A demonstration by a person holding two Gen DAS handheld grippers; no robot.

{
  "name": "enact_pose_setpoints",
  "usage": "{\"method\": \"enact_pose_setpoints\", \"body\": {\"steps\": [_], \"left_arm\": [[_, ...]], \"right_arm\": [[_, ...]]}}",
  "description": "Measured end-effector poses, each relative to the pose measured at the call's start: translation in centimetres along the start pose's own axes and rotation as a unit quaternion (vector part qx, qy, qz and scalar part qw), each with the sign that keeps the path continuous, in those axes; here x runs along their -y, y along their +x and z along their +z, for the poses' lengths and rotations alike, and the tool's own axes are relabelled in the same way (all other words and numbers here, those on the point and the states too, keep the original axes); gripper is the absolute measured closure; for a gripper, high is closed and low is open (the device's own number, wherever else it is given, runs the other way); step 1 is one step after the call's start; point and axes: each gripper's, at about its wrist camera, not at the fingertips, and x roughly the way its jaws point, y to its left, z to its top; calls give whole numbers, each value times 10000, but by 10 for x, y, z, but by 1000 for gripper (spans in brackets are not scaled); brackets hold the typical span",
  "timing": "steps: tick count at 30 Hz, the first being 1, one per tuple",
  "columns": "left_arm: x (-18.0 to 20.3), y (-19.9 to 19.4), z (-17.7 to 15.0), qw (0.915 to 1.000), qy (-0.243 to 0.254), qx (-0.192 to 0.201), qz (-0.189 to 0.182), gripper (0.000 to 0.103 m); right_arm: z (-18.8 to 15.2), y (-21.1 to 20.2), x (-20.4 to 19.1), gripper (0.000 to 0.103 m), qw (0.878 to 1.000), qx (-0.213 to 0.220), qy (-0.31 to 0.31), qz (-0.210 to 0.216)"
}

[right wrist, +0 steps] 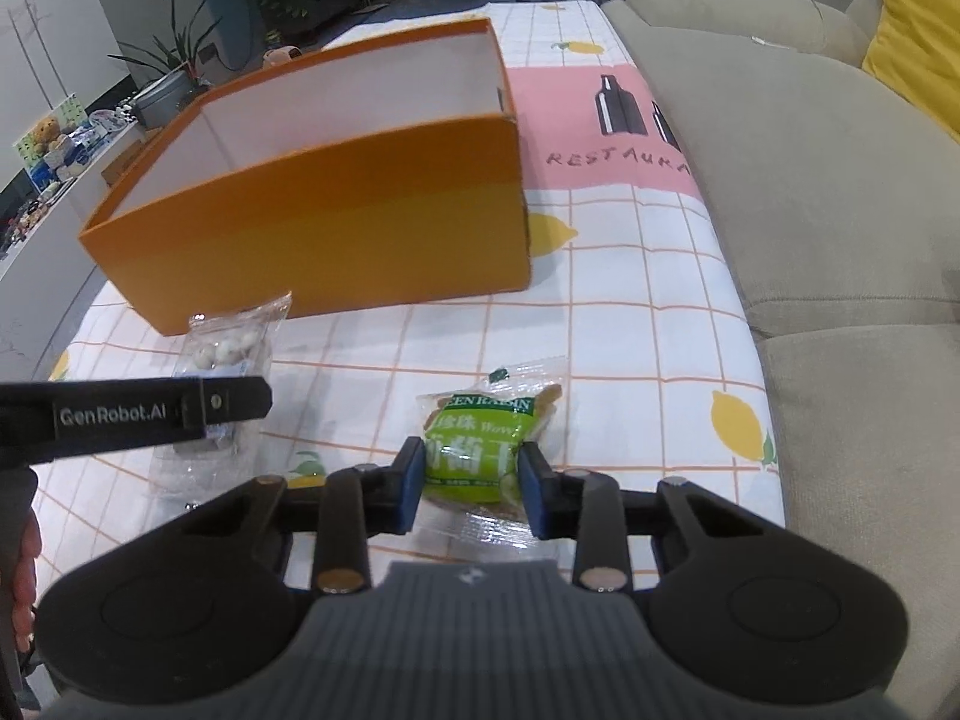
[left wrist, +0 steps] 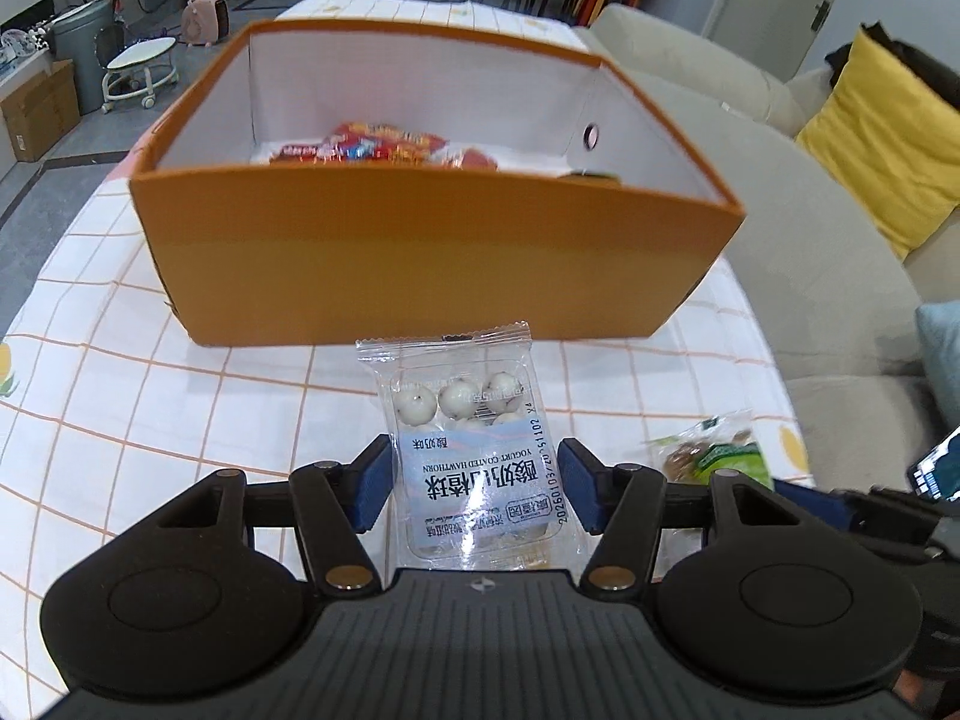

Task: Organize snacks
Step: 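Lift both held packs over the orange box and lower them inside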

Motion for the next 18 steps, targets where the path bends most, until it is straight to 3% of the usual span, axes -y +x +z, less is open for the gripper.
{"method": "enact_pose_setpoints", "body": {"steps": [10, 18], "left_arm": [[-4, -43, 19, 9980, -159, 501, -347, 36], [-12, -64, 43, 9957, -158, 819, -411, 36]], "right_arm": [[4, -37, -17, 73, 9994, 304, 36, 151], [29, -61, -30, 74, 9973, 678, 25, 269]]}}
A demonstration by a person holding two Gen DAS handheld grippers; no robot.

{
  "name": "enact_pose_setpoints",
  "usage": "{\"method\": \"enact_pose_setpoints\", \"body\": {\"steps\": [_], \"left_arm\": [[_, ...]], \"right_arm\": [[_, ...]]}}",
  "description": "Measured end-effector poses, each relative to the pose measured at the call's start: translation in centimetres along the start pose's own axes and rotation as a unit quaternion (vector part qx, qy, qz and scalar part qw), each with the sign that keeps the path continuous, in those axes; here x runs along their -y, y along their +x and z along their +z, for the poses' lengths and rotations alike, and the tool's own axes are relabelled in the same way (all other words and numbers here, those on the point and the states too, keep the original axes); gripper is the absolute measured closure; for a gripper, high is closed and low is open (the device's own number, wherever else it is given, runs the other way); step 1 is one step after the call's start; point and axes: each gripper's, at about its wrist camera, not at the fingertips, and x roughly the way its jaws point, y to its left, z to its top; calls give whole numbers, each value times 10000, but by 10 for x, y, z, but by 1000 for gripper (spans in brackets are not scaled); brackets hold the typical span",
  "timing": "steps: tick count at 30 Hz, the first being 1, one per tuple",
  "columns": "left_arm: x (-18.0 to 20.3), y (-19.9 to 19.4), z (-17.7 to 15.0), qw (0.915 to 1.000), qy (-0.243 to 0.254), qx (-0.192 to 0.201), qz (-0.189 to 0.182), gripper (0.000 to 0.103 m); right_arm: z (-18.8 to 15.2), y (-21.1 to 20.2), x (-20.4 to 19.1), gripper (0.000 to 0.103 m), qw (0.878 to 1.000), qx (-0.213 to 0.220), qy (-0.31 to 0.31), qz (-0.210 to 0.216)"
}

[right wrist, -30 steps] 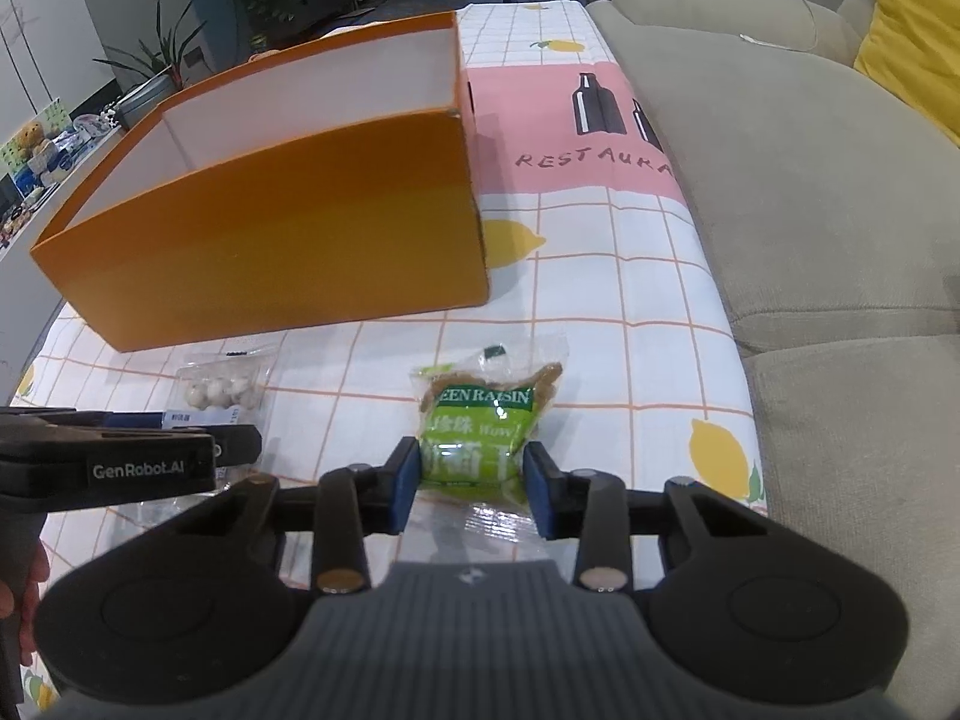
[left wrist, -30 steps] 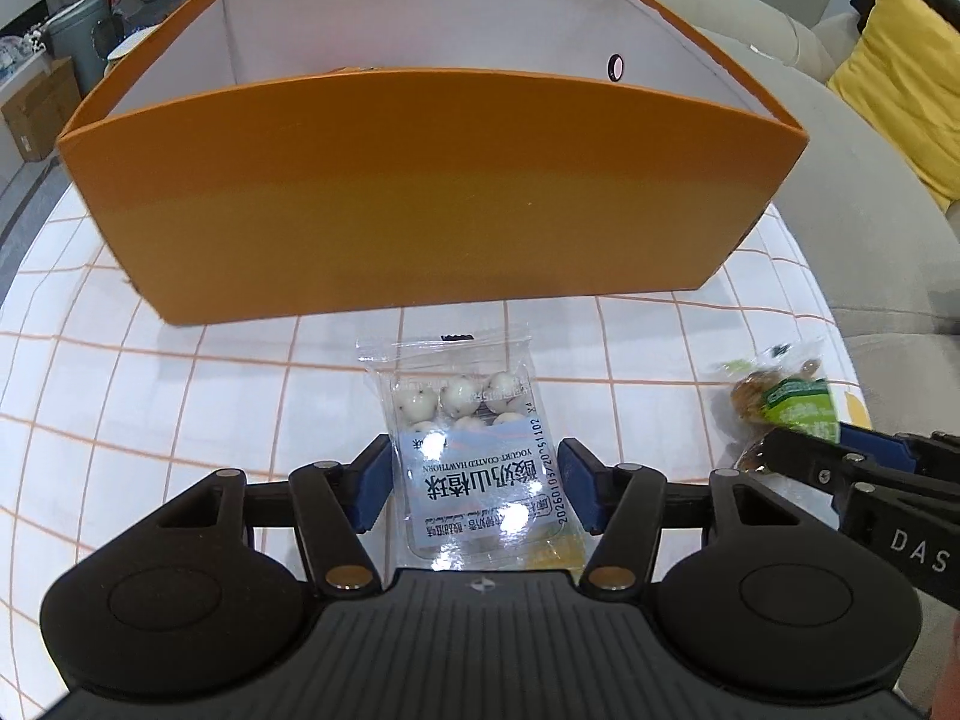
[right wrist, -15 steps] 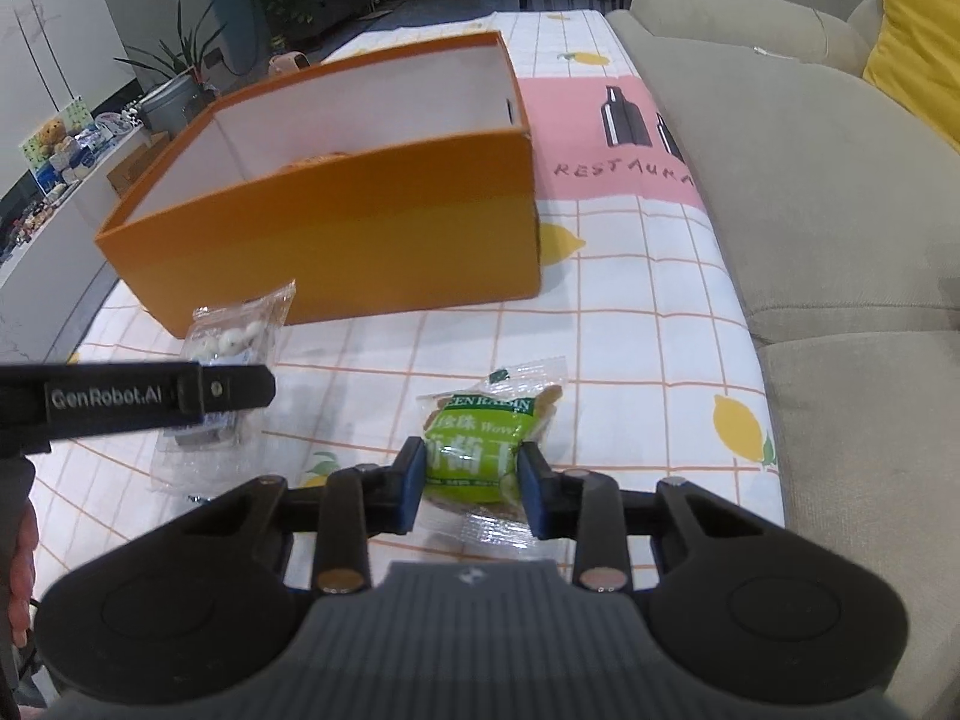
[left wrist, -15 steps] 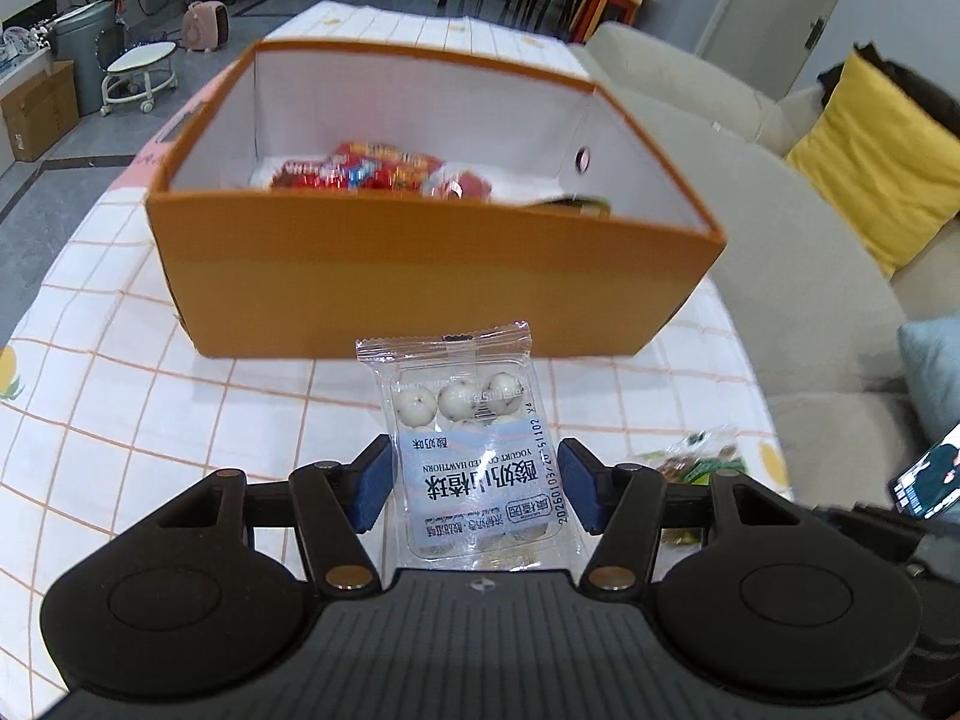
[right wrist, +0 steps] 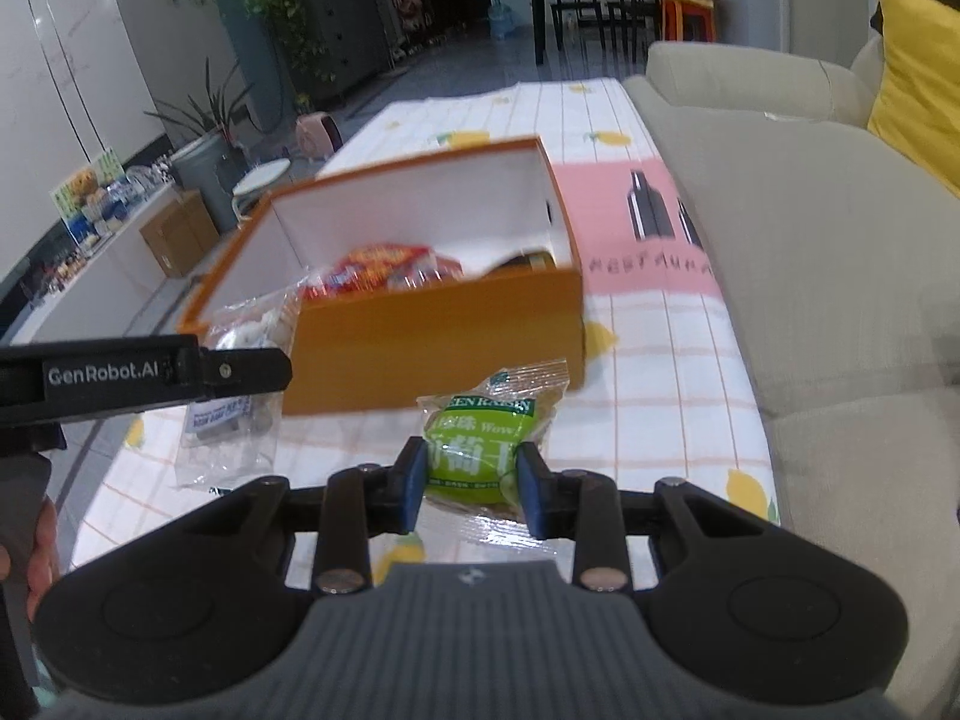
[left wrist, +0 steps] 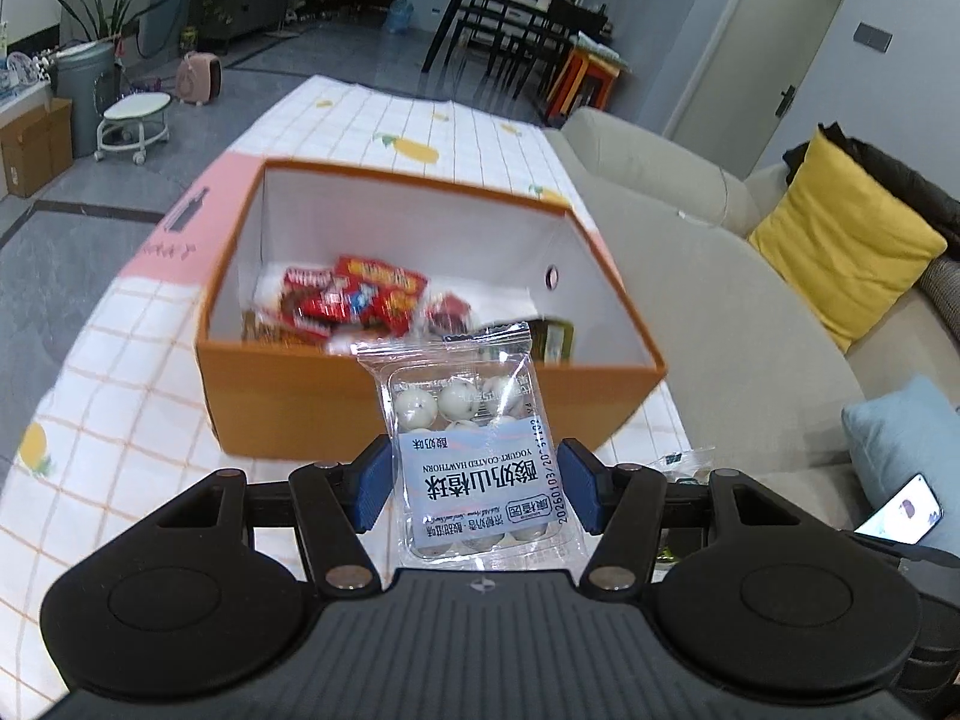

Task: Organize snacks
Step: 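Lift both held packs over the orange box and lower them inside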

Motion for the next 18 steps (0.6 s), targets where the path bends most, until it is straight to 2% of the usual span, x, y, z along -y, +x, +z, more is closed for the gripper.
{"method": "enact_pose_setpoints", "body": {"steps": [10, 18], "left_arm": [[-8, -6, 48, 9992, 288, 280, 36, 36], [-24, 13, 86, 9995, 281, 91, -100, 36]], "right_arm": [[49, 0, -17, 74, 9988, 373, -268, 147], [94, 23, -18, 74, 9969, 408, -516, 425]]}}
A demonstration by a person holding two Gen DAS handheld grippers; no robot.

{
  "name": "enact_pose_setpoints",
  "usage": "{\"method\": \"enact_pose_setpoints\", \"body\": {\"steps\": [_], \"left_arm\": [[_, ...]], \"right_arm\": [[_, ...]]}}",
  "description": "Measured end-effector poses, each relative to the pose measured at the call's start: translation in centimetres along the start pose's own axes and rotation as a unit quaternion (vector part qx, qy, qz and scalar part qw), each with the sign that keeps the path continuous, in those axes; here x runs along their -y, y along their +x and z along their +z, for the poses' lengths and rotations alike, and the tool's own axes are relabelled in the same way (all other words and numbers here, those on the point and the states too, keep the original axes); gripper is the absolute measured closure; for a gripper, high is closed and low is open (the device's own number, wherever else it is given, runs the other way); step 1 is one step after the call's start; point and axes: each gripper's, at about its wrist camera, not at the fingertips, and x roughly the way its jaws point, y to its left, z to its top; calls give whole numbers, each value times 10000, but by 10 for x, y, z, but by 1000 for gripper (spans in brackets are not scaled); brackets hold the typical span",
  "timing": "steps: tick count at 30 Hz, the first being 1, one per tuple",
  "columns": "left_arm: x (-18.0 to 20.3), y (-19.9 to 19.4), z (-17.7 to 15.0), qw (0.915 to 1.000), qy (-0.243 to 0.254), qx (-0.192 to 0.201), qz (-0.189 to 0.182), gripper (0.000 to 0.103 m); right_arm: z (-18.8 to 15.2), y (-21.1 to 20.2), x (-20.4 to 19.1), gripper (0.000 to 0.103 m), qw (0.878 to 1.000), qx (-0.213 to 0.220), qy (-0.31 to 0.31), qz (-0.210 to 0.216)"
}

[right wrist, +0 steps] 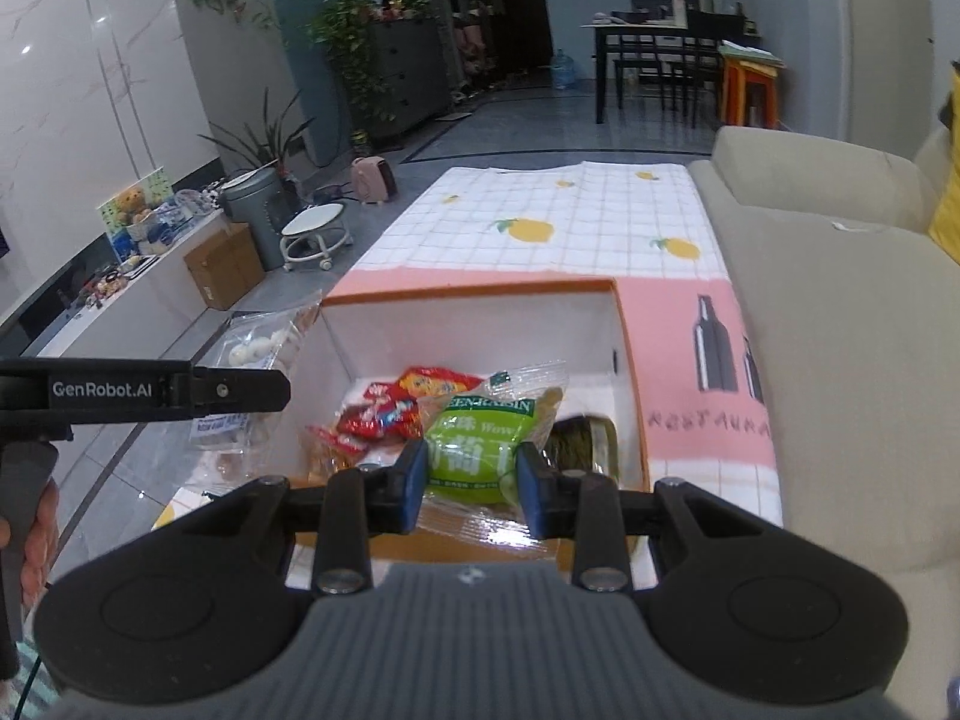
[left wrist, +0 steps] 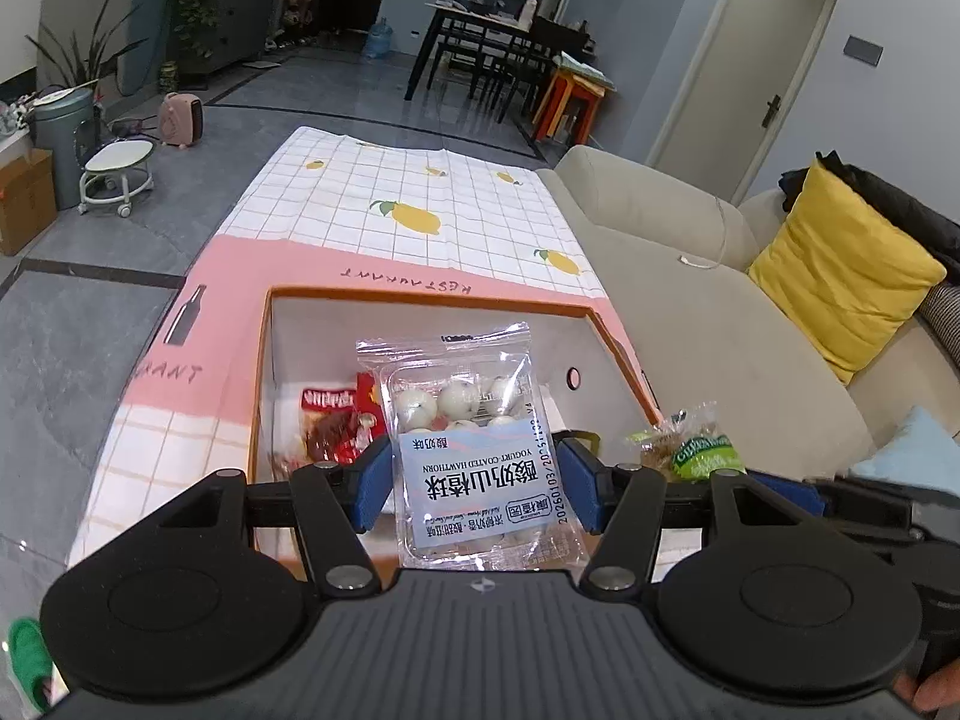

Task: Organize snacks
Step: 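Lift both held packs over the orange box and lower them inside, then open both grippers to release the packs into the box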

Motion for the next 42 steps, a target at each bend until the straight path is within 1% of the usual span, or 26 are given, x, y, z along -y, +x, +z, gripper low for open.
{"method": "enact_pose_setpoints", "body": {"steps": [7, 11, 17, 24, 30, 37, 42], "left_arm": [[3, 36, 22, 9992, 264, -266, -146, 36], [7, 61, 27, 9975, 414, -507, -259, 36], [12, 104, 28, 9939, 551, -923, -257, 36], [12, 144, 29, 9891, 719, -1275, -186, 36], [18, 168, 25, 9827, 1039, -1530, -59, 36], [19, 186, 20, 9767, 1157, -1806, 70, 35], [18, 191, 18, 9741, 1139, -1951, 134, 31]], "right_arm": [[30, 43, 7, 74, 9994, -248, -240, 90], [41, 74, 12, 74, 9971, -499, -565, 136], [45, 116, 21, 74, 9908, -760, -1114, -110], [37, 159, 29, 74, 9800, -1024, -1666, -370], [32, 179, 30, 74, 9720, -1089, -2029, -471], [23, 188, 25, 73, 9592, -1142, -2506, -635], [19, 191, 20, 73, 9528, -1162, -2715, -711]]}}
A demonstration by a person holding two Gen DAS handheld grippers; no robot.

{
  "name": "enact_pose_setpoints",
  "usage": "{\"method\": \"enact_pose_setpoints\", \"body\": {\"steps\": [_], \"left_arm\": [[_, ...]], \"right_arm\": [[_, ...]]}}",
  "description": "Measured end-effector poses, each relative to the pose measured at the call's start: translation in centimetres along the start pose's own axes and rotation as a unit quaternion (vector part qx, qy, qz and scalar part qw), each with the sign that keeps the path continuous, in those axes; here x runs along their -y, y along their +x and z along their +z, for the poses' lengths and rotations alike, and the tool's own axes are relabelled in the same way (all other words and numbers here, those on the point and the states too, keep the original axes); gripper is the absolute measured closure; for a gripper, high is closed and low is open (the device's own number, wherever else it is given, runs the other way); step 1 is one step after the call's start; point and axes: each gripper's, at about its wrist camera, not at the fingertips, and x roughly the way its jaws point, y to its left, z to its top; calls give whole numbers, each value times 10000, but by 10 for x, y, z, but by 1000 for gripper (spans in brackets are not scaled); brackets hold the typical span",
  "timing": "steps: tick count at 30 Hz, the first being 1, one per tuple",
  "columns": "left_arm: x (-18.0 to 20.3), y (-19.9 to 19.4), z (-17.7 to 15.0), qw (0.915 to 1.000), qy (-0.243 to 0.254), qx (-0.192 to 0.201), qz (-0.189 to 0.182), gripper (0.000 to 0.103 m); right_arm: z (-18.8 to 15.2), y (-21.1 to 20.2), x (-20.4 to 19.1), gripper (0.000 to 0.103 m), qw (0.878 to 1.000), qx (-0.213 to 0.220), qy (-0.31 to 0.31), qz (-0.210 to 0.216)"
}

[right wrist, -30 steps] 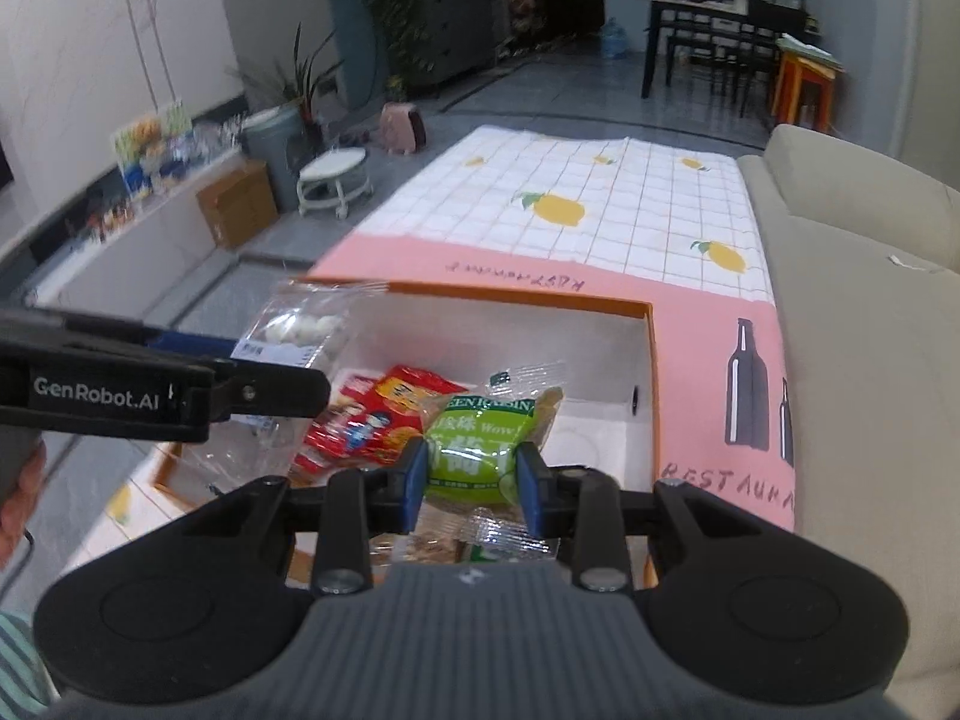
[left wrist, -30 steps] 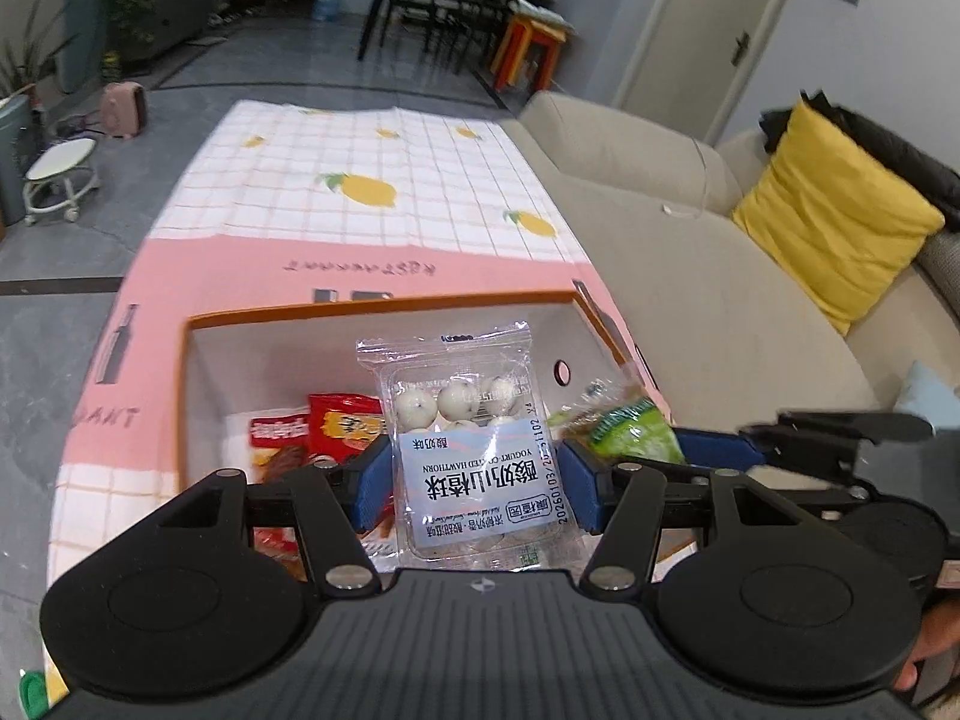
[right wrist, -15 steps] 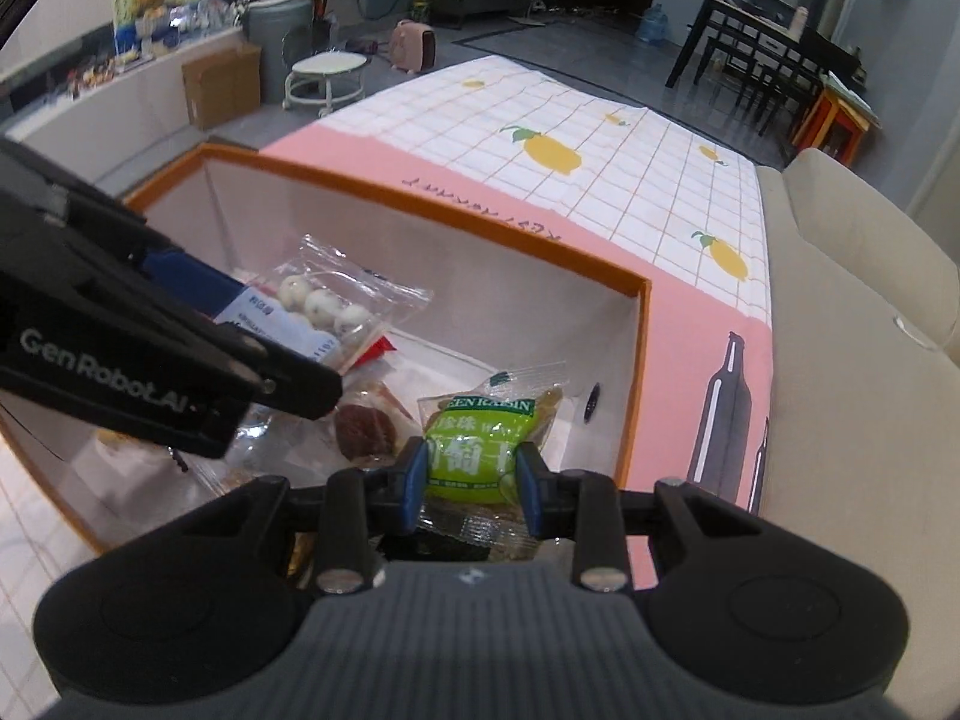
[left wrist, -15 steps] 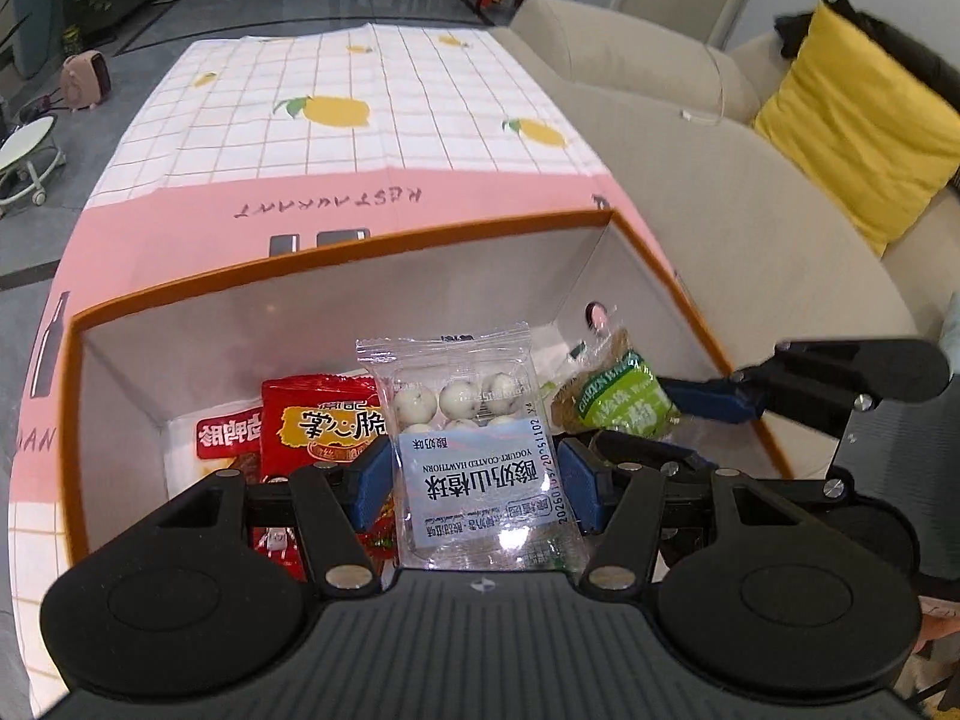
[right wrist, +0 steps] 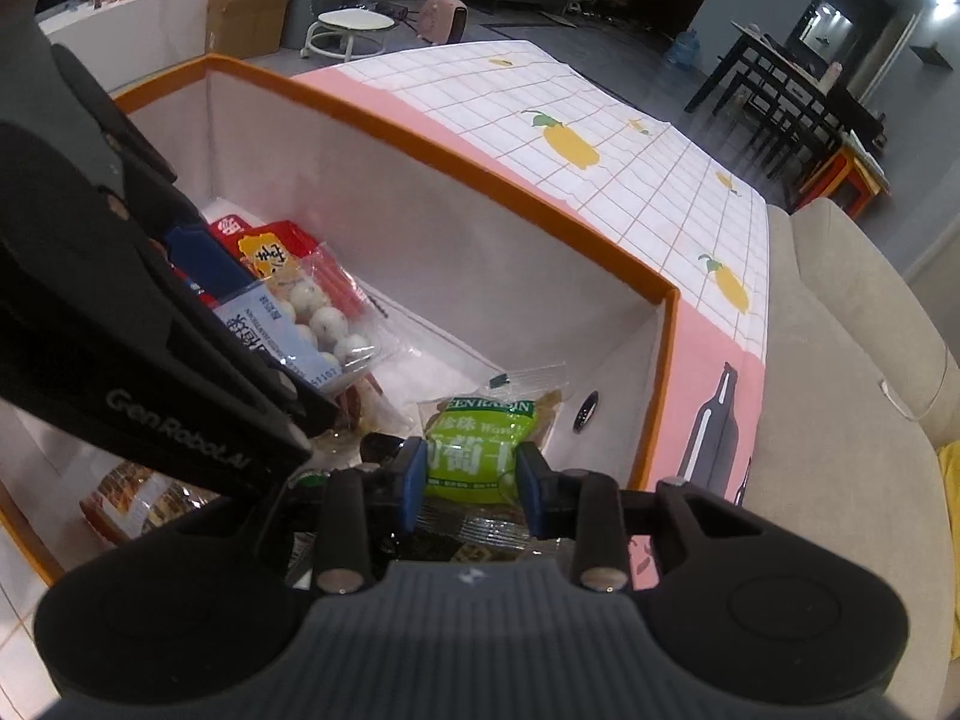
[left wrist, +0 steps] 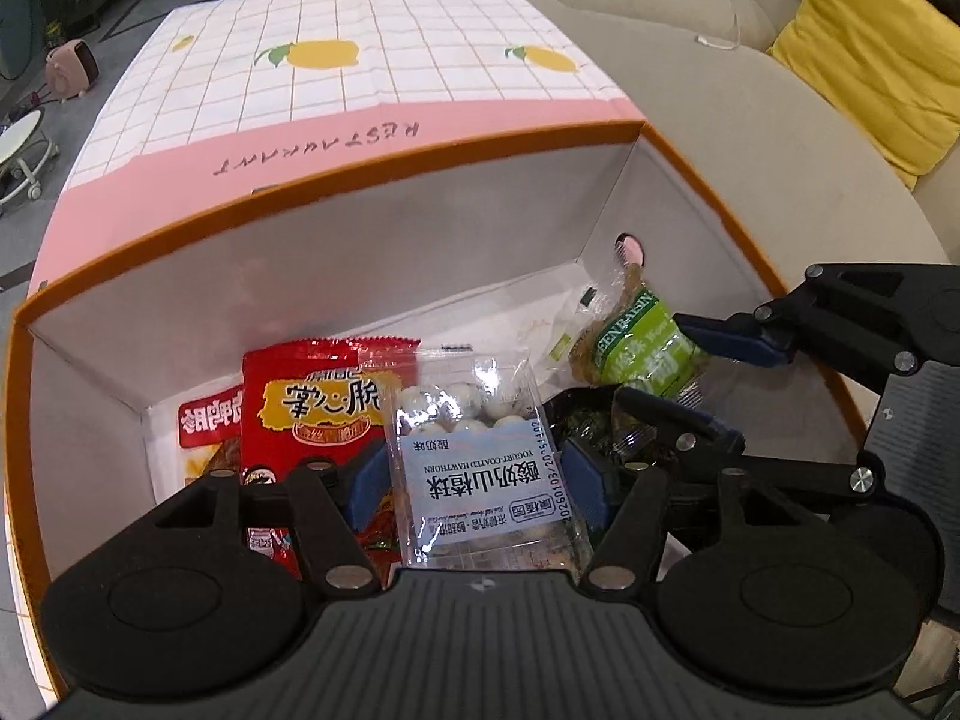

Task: Organize snacks

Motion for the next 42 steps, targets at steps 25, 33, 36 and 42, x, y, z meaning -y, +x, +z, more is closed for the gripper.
{"method": "enact_pose_setpoints", "body": {"steps": [25, 33, 36, 42], "left_arm": [[-3, -91, -28, 9896, -459, 1250, 546, 22], [16, -143, -63, 9751, -257, 2019, 878, 22], [20, -162, -76, 9683, -312, 2305, 909, 22], [37, -204, -99, 9500, -206, 2769, 1429, 18]], "right_arm": [[11, -60, -11, 17, 9992, -202, 255, -251], [8, -115, -8, 14, 9933, 246, 1025, -477], [5, -141, -11, 14, 9897, 530, 1233, -494], [-10, -201, -15, 11, 9766, 1114, 1791, -410]]}}
